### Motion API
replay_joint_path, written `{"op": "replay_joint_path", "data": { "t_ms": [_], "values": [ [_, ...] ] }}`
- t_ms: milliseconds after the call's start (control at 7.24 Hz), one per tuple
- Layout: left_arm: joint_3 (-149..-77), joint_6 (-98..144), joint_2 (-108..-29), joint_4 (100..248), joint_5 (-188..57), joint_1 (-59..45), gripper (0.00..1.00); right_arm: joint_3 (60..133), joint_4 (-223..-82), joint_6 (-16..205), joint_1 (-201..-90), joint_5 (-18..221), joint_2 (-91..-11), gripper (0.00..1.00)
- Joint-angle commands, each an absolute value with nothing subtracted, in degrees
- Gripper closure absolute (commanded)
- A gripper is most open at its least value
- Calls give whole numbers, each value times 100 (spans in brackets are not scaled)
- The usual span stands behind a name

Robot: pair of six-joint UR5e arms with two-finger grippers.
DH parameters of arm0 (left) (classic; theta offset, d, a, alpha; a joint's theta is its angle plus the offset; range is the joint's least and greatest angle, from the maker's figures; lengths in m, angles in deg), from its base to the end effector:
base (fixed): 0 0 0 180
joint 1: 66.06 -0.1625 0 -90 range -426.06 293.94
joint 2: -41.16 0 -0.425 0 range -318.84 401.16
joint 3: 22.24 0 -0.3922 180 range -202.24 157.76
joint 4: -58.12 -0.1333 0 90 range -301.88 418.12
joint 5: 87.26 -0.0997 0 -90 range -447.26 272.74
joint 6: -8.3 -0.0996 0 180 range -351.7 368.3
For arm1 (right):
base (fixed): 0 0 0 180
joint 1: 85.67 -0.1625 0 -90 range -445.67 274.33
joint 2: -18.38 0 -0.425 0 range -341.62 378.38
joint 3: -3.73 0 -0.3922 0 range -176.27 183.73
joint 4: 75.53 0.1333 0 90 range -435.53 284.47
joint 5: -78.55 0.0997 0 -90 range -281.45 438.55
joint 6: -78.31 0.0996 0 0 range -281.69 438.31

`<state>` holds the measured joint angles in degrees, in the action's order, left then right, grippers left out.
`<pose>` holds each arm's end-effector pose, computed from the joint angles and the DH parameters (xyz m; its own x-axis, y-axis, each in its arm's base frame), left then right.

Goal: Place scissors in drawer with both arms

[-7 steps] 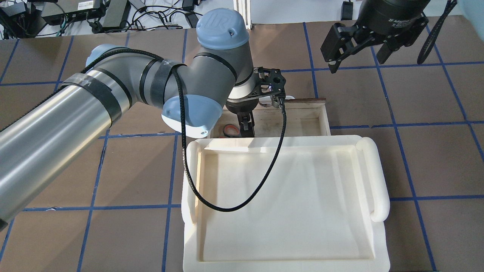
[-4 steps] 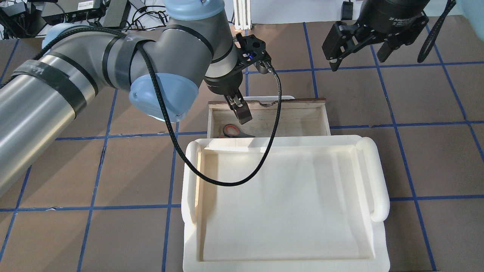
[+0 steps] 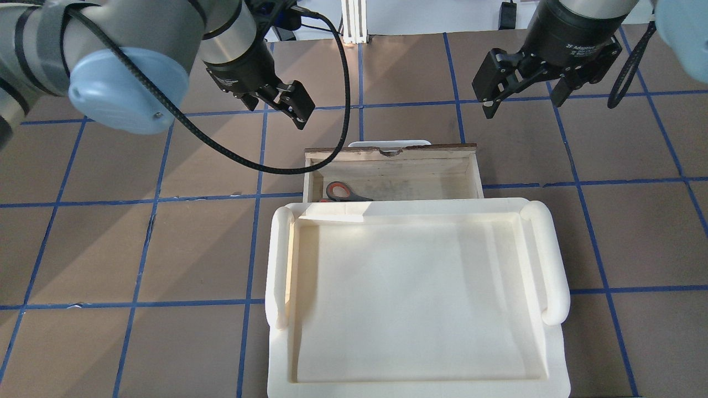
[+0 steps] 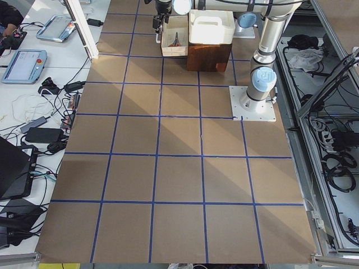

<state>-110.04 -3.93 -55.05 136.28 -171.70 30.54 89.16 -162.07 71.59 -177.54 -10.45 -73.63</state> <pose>-0.2052 -0.5294 0.4730 -0.9407 0.3331 0.0649 0.3204 0.9348 -0.1535 0.1506 -0.4750 0.5382 -0.9886 -0.1501 -0.0109 -0.1493 0.9872 -0.0561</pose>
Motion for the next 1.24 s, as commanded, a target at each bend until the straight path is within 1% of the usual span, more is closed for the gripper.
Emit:
{"op": "replay_joint_path", "data": {
  "t_ms": [0, 414, 1105],
  "values": [
    [-11005, 153, -5316, 13766, -17215, 2309, 0, 8943, -16325, 7189, -17787, -1127, -7381, 0],
    [-11110, 153, -5253, 14151, -17558, 1877, 0, 8943, -16289, 7215, -17796, -1304, -7373, 0],
    [-11136, 467, -4990, 14601, -17646, 1919, 0, 8952, -16281, 7215, -17787, -1304, -7381, 0]
  ]
}}
